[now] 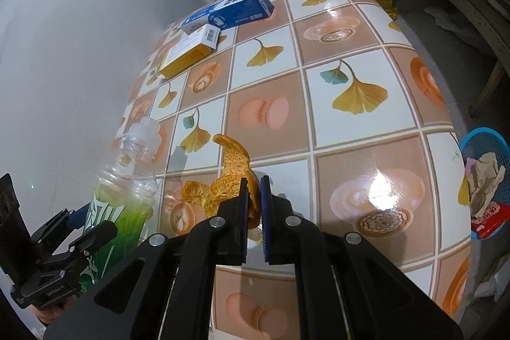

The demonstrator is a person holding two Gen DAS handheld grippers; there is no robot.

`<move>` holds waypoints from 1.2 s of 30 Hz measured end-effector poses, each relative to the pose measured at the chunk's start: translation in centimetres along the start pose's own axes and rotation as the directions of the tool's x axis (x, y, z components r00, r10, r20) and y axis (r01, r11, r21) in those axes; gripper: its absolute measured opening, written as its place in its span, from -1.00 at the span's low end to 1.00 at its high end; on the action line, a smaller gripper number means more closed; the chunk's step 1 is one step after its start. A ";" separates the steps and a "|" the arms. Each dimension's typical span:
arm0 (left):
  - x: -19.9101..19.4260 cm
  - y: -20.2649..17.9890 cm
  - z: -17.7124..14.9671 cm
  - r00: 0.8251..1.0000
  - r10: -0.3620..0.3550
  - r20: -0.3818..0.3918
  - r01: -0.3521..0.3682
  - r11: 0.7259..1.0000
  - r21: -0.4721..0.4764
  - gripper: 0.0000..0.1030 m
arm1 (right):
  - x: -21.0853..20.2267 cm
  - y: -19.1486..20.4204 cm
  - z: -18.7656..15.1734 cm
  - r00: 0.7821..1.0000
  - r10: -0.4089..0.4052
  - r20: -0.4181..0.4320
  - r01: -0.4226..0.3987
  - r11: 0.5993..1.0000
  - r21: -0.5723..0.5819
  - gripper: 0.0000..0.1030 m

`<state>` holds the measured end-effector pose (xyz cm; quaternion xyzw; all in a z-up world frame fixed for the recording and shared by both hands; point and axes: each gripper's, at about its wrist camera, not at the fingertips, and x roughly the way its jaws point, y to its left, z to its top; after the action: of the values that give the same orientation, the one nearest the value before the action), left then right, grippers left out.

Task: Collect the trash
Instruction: 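Hold the bottle in the left gripper and the orange peel in the right gripper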

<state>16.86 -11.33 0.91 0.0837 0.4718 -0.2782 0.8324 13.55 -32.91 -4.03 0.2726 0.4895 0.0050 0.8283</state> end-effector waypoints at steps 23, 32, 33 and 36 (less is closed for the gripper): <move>4.2 1.6 0.4 0.974 -0.096 -0.206 0.097 0.995 -0.007 0.18 | -0.9 -2.1 -1.3 1.000 0.017 0.016 -0.018 0.997 0.074 -0.86; 6.9 2.6 1.8 0.903 -0.237 -0.357 0.212 0.971 -0.108 0.52 | -0.5 -2.5 -1.5 0.999 0.040 0.010 -0.041 0.995 0.093 -0.86; 7.2 2.7 2.0 0.895 -0.250 -0.369 0.220 0.968 -0.121 0.52 | -0.5 -2.6 -1.5 0.999 0.041 0.009 -0.042 0.995 0.093 -0.85; 8.2 3.0 2.6 0.880 -0.262 -0.395 0.222 0.964 -0.144 0.52 | -0.5 -2.7 -1.4 0.999 0.042 0.006 -0.042 0.995 0.096 -0.85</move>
<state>23.68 -13.00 -4.86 0.0415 0.6555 -0.3335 0.6762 11.41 -34.71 -5.39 0.3223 0.4816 -0.0016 0.8150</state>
